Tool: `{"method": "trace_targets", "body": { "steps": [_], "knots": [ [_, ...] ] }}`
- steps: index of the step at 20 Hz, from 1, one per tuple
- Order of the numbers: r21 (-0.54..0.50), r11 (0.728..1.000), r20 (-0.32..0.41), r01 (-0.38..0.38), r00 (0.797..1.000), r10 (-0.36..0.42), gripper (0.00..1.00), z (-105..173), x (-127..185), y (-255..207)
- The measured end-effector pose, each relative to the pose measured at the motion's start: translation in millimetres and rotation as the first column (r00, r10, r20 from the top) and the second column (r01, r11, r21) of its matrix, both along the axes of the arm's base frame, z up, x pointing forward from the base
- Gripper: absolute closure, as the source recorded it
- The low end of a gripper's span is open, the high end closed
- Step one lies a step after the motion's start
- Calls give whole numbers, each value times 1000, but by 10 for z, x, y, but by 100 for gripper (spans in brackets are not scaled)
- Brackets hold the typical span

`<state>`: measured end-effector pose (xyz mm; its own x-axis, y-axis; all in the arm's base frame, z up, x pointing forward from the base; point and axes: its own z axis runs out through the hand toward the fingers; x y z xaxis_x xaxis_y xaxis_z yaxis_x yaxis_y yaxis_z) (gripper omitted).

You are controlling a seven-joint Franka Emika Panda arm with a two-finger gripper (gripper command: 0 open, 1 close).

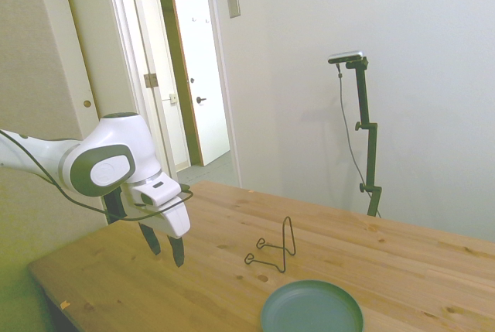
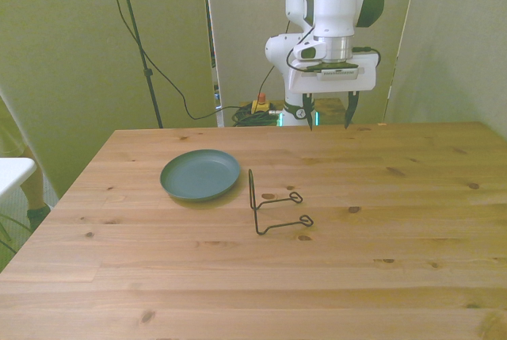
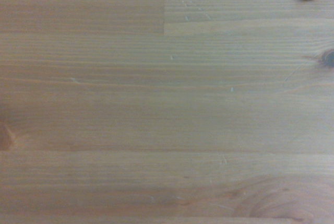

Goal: Load the plate

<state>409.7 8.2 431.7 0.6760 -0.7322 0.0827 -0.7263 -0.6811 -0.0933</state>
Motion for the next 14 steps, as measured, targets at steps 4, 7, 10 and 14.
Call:
{"method": "trace_targets", "body": {
  "steps": [4, 7, 10, 14],
  "knots": [
    [7, 1000, 15, -12, 1000, 12, 0, 29, 18, -180],
    [5, 1000, 25, -1, 1000, 1, 0, 94, 6, -699],
    [-21, 1000, 37, 17, 999, -16, 0, 205, -3, -1259],
    [-31, 998, 45, 57, 997, -55, 0, 355, 9, -2151]
  ]
}}
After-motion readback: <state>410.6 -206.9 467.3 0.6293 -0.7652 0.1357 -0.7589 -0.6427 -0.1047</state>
